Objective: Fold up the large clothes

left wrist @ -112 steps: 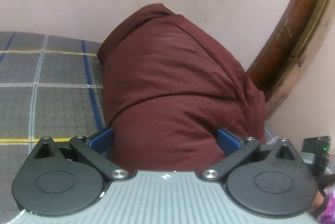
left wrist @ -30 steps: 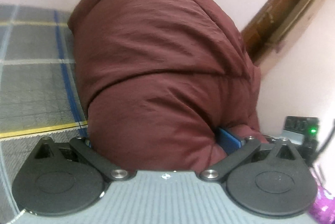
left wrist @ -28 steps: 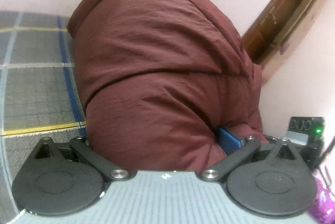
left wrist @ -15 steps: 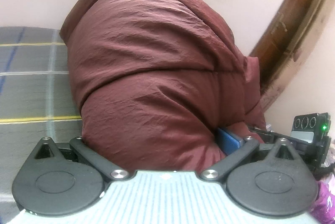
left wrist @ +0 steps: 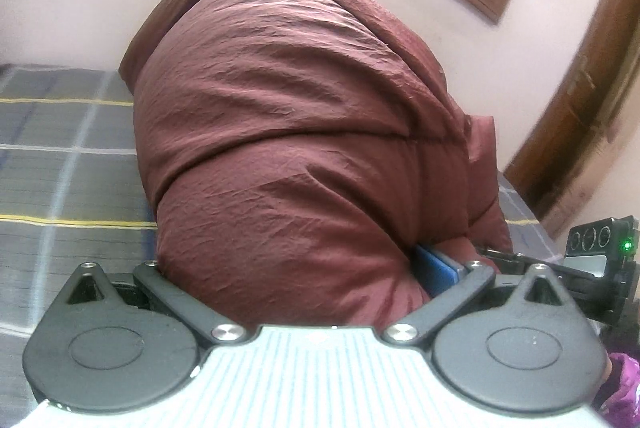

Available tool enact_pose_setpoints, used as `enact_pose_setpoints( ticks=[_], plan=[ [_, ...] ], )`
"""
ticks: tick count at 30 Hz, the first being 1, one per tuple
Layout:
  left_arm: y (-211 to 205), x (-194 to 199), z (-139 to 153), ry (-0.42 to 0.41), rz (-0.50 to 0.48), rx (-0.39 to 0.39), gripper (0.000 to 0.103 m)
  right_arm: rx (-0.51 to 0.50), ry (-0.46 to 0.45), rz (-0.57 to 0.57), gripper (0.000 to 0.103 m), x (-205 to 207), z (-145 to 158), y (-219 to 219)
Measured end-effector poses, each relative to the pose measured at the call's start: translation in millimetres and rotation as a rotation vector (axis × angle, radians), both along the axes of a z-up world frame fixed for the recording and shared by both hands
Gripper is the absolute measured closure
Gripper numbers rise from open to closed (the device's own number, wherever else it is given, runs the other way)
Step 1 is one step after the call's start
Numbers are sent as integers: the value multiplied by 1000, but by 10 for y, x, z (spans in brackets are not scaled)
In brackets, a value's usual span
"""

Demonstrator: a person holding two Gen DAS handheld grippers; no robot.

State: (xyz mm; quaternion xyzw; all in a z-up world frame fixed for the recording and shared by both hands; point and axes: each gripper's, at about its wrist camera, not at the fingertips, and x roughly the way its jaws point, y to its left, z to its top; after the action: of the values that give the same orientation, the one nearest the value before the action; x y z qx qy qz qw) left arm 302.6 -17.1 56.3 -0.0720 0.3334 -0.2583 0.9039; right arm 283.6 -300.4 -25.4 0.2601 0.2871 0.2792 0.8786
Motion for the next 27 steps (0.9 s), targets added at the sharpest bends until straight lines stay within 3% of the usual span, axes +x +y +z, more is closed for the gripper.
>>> enact_pose_setpoints(
  ticks=[6,19,24,27],
  plan=[
    [543,64,94,-11,88,17,1,5,3,53,46,253,18,561],
    [1286,366,87,-9,238,-3,1,-12,15,150,46,695,-27,1492],
    [1572,417,26,-8,276,-6,1,-23,10,183,46,827,-59,1750],
    [1680,505,-99,13,294,-16,0,-80,-14,188,45,879,-103,1875]
  ],
)
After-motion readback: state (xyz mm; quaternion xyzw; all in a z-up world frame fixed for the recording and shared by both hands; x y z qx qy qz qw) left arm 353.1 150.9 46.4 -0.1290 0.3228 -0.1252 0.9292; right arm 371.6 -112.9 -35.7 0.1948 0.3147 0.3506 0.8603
